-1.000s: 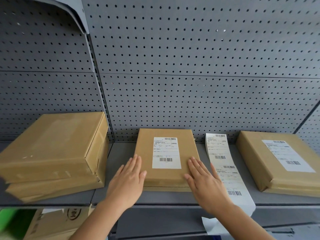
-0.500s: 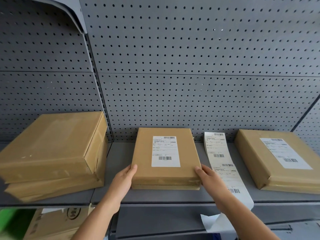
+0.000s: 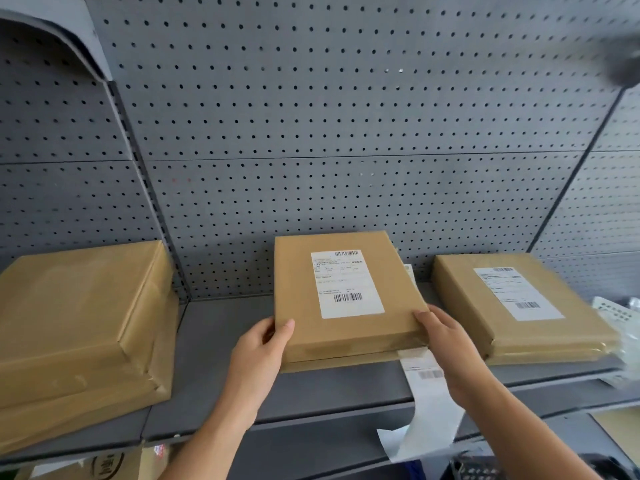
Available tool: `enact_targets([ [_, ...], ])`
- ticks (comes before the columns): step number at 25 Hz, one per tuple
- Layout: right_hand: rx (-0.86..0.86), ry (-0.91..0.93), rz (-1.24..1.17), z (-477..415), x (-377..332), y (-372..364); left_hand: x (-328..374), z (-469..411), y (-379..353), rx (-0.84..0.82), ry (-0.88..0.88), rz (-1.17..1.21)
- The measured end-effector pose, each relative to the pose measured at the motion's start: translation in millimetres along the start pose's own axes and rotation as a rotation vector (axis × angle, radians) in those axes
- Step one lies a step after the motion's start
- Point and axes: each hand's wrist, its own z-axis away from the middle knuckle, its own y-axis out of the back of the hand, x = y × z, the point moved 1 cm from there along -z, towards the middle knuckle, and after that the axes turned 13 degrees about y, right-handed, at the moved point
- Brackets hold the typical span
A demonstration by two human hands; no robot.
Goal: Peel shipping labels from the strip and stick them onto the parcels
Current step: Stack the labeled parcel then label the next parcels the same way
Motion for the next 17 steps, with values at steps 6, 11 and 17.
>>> enact_targets([
  [6, 0.227, 0.089, 0.009, -22.8, -23.1, 94.3, 52.1, 2.6, -84.0, -0.168, -0.060, -0.003],
  [11, 0.450, 0.115, -0.014, -50.9, -16.8, 187.0, 84.8, 4.4, -172.2, -0.357, -0.062, -0.038],
  [17, 0.560, 0.092, -0.036, -78.9, 6.7, 264.6, 102.6, -3.9, -261.9, -0.442, -0.085, -0.142],
])
